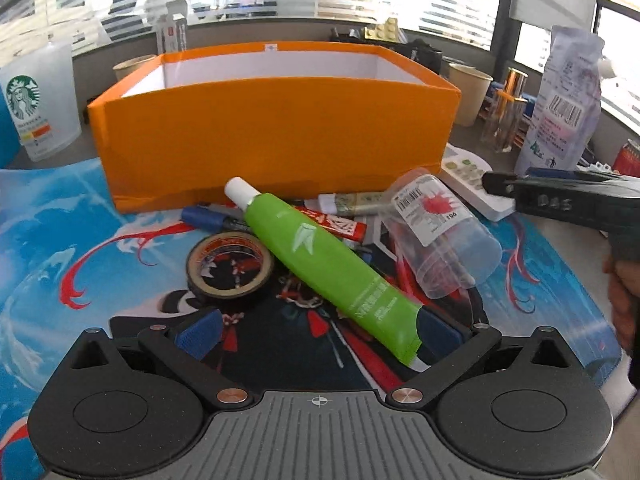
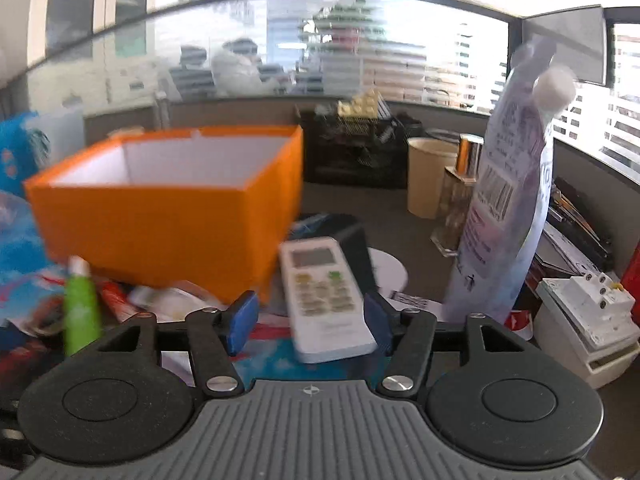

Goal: Organize rigid objects
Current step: 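Move the right tool to the white remote while the left tool approaches the clear red-labelled jar, then close the right tool on the white remote while the left tool grasps the clear jar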

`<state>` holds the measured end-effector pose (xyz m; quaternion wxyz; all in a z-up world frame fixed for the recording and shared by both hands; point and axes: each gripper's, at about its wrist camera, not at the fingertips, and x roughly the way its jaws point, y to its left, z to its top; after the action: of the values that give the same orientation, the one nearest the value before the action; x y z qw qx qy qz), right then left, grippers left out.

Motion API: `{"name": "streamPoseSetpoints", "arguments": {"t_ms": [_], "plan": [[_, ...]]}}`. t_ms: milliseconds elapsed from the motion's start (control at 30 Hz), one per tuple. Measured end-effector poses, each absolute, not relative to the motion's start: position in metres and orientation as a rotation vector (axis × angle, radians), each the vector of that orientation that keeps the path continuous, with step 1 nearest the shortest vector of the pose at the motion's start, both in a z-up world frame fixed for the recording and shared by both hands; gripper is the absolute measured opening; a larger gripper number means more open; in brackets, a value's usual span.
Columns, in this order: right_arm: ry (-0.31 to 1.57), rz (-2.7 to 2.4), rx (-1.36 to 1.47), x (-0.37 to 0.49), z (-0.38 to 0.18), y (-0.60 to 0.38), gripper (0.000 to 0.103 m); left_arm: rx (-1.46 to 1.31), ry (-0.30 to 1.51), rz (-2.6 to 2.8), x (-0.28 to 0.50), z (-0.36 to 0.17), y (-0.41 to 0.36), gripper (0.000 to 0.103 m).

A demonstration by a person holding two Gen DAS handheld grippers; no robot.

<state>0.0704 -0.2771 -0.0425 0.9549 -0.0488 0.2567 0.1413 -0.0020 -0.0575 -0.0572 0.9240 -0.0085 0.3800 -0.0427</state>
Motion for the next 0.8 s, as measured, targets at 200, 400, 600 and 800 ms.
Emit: {"name": "streamPoseSetpoints", "arguments": {"t_ms": [200, 400, 600, 800], "plan": [[0.577, 0.342, -0.219, 0.104, -0.064, -0.273, 0.065, 0.005, 0.792, -0.081, 0.006, -0.064, -0.065, 0.103], [0.621, 0.352, -0.127, 0.115, -0.065, -0.272, 0.050, -0.011, 0.782, -0.049, 0.009, -0.065, -0.067, 0.103], [0.631, 0.331, -0.108, 0.090, -0.064, -0.264, 0.050, 0.043, 0.724, -0.079, 0.001, -0.070, -0.063, 0.103], [0.643, 0.334, -0.103, 0.071, -0.062, -0.267, 0.050, 0.049, 0.748, -0.073, 0.001, -0.067, -0.044, 0.103]]}}
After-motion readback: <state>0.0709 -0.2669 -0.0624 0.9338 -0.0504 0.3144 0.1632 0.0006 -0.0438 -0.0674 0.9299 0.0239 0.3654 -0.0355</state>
